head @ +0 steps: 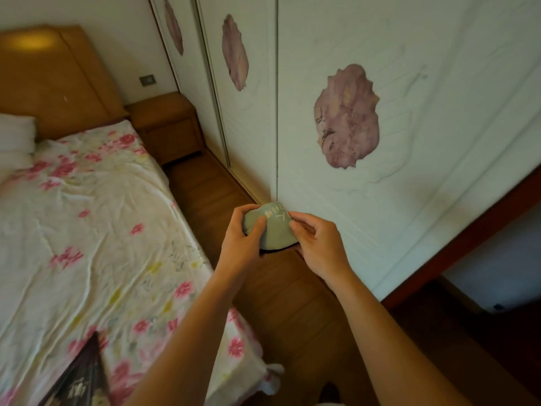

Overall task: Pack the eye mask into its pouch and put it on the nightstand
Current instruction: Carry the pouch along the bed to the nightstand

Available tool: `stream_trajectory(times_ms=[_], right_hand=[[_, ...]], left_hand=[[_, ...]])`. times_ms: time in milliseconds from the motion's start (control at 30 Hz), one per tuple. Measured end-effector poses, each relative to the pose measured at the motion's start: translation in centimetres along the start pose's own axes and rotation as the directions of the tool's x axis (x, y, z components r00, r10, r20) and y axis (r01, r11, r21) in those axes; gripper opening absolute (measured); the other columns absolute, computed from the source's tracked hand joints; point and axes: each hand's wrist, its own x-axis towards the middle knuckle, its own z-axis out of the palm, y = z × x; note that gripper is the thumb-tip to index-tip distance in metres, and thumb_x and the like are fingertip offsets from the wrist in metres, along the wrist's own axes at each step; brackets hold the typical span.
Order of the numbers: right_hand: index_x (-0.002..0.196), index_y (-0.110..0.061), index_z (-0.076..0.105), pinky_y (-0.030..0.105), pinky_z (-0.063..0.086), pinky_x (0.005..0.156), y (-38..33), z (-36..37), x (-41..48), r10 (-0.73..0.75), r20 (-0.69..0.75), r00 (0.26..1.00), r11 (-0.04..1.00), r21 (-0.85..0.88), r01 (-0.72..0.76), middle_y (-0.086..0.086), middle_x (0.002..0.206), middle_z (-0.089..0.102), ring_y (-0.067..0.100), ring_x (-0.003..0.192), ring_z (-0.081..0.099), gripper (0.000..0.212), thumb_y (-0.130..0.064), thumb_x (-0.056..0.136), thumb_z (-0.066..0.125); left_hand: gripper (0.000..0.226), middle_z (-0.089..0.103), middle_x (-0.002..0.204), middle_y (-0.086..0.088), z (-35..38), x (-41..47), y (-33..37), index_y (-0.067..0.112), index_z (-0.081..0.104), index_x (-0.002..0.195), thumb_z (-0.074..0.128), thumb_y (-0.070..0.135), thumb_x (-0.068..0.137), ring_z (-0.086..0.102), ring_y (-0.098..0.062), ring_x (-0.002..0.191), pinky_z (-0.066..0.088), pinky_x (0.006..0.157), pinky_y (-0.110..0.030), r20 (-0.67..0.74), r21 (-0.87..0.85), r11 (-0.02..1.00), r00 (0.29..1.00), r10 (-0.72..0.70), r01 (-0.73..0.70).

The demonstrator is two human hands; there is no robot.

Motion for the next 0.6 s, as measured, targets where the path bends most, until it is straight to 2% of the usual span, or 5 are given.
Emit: stream_trajectory(times_ms=[233,367,433,500,600], right_hand=[[0.132,-0.017,0.06,0.035,0.061,0.083,1.4,-6.1,5.0,-0.031,0.076,0.997,1.0,0.001,0.031,0.004,0.129,0.065,0.018,0.117,0.062,0.037,-0.027,0.097,0.057],[0.133,-0.018,0.059,0.011,0.056,0.07,1.6,-5.4,7.0,-0.039,0.132,0.99,0.998,0.057,0.032,-0.004,0.124,0.063,0.005,0.104,0.061,0.036,-0.025,0.098,0.055],[0.133,-0.018,0.058,0.007,0.052,0.066,1.3,-4.8,8.5,-0.064,0.161,0.985,0.997,0.062,0.054,-0.009,0.119,0.06,-0.001,0.095,0.059,0.036,-0.025,0.098,0.055],[0.134,-0.019,0.058,0.008,0.053,0.07,1.1,-4.3,10.3,-0.08,0.179,0.981,0.997,0.038,0.074,-0.01,0.119,0.06,0.002,0.102,0.059,0.037,-0.026,0.098,0.055],[0.133,-0.019,0.058,0.022,0.059,0.08,1.5,-3.4,13.5,-0.08,0.19,0.979,0.997,0.014,0.079,-0.002,0.127,0.064,0.011,0.113,0.061,0.037,-0.027,0.097,0.056]], left_hand=[[0.03,0.052,0.112,0.008,6.5,2.7,2.3,0.029,0.048,0.13,0.052,0.033,0.1,0.064,-0.019,0.092,0.056,0.053,-0.02,-0.082,0.045,0.999,0.996,-0.018,0.022],[0.036,0.056,0.118,-0.001,6.2,4.8,2.0,0.024,0.047,0.133,0.053,0.036,0.099,0.065,-0.023,0.099,0.053,0.05,-0.017,-0.151,0.071,0.994,0.986,-0.071,0.083],[0.037,0.058,0.119,-0.006,5.6,6.2,1.7,0.02,0.048,0.131,0.053,0.037,0.099,0.066,-0.024,0.099,0.052,0.05,-0.018,-0.185,0.057,0.993,0.979,-0.091,0.103],[0.035,0.059,0.117,-0.008,5.4,7.8,1.3,0.018,0.048,0.13,0.052,0.036,0.1,0.066,-0.024,0.096,0.052,0.05,-0.02,-0.208,0.047,0.994,0.974,-0.089,0.1],[0.035,0.059,0.117,-0.005,5.2,10.8,0.9,0.019,0.049,0.129,0.052,0.037,0.1,0.066,-0.023,0.098,0.051,0.05,-0.018,-0.214,0.022,0.995,0.973,-0.088,0.095]])
